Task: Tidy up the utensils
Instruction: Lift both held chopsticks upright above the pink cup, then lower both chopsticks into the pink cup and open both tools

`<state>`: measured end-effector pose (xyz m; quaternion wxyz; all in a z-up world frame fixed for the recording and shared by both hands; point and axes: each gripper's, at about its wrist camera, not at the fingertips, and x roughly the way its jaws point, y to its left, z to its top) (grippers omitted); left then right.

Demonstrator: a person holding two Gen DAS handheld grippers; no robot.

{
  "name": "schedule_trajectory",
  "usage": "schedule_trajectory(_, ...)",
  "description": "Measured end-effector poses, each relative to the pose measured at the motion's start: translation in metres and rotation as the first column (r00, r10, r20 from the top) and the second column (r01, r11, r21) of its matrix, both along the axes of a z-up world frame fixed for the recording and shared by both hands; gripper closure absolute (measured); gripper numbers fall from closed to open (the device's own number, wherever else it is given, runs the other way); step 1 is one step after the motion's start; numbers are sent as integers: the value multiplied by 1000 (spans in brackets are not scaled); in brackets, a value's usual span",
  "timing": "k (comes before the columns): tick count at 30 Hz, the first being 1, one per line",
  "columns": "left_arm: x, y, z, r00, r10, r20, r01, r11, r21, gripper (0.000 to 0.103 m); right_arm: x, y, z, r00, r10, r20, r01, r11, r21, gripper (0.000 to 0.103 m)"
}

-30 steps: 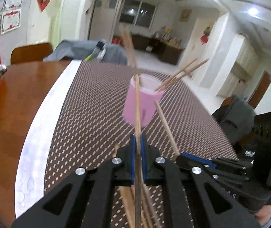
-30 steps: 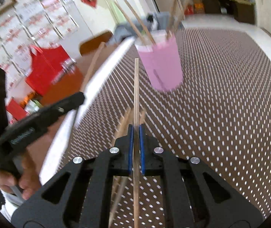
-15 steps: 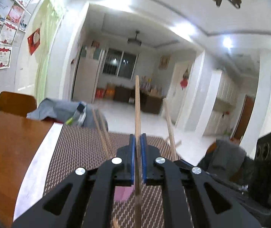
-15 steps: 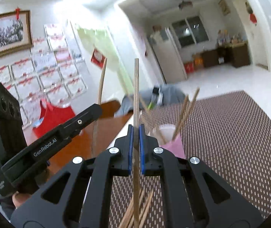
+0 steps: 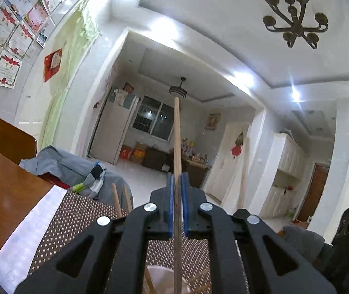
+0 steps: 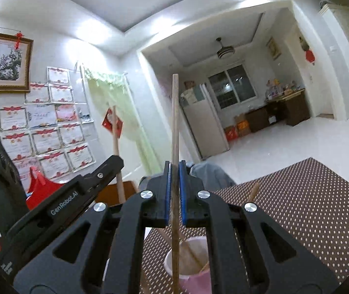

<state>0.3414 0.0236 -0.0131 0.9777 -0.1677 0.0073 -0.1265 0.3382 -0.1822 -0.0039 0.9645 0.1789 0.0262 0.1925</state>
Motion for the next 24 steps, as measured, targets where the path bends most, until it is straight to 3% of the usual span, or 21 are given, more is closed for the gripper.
schedule_trajectory(8, 34, 11, -13, 998, 54, 11, -53, 997, -63, 97, 18, 12, -2, 996, -44, 78, 45, 999, -1, 96)
schedule_trajectory(24, 30, 5, -32, 996, 90, -11, -90, 995, 31, 97, 2, 22, -9, 995, -20, 95, 30, 994, -108, 96)
